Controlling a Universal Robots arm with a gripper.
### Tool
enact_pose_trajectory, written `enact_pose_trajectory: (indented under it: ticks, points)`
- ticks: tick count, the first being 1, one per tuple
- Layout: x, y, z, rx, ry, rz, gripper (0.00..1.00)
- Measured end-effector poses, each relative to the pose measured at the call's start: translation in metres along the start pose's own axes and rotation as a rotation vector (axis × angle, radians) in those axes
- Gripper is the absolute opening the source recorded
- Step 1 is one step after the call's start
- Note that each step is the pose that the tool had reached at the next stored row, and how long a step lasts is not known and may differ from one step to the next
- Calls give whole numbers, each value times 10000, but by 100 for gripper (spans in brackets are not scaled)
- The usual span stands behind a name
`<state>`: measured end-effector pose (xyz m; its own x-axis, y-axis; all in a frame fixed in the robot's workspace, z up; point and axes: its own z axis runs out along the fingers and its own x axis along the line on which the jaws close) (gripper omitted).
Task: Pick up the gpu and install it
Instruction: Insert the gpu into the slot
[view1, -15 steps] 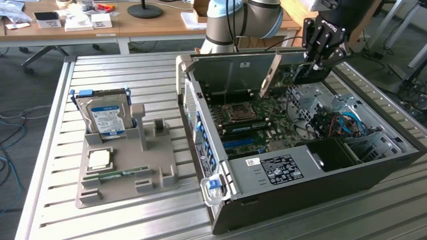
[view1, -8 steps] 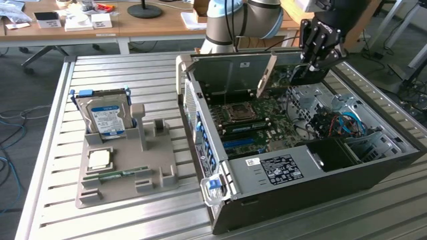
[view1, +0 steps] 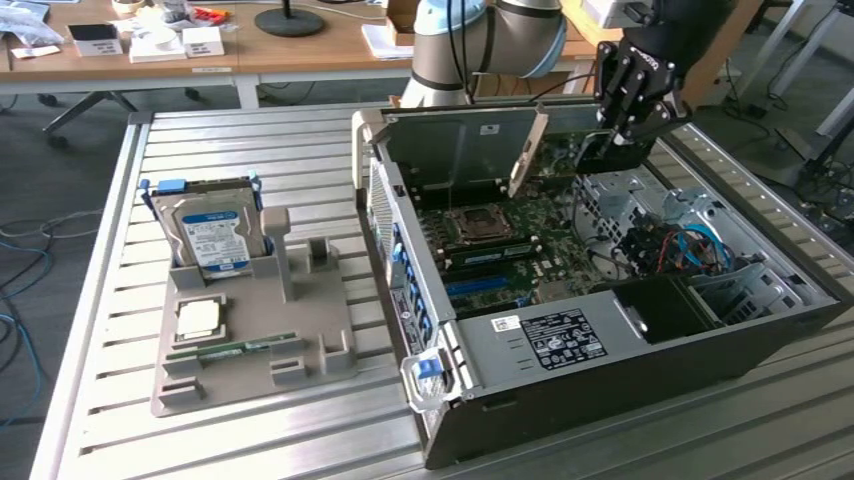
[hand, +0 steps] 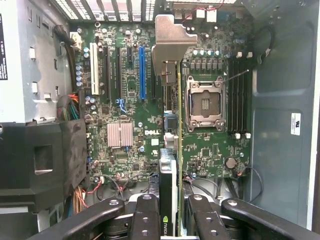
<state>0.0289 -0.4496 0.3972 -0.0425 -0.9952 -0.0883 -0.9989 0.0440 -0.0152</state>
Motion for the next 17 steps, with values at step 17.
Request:
enact_pose_trajectory:
  ticks: [17]
  points:
    - [4,15,39,1,-1,2,27]
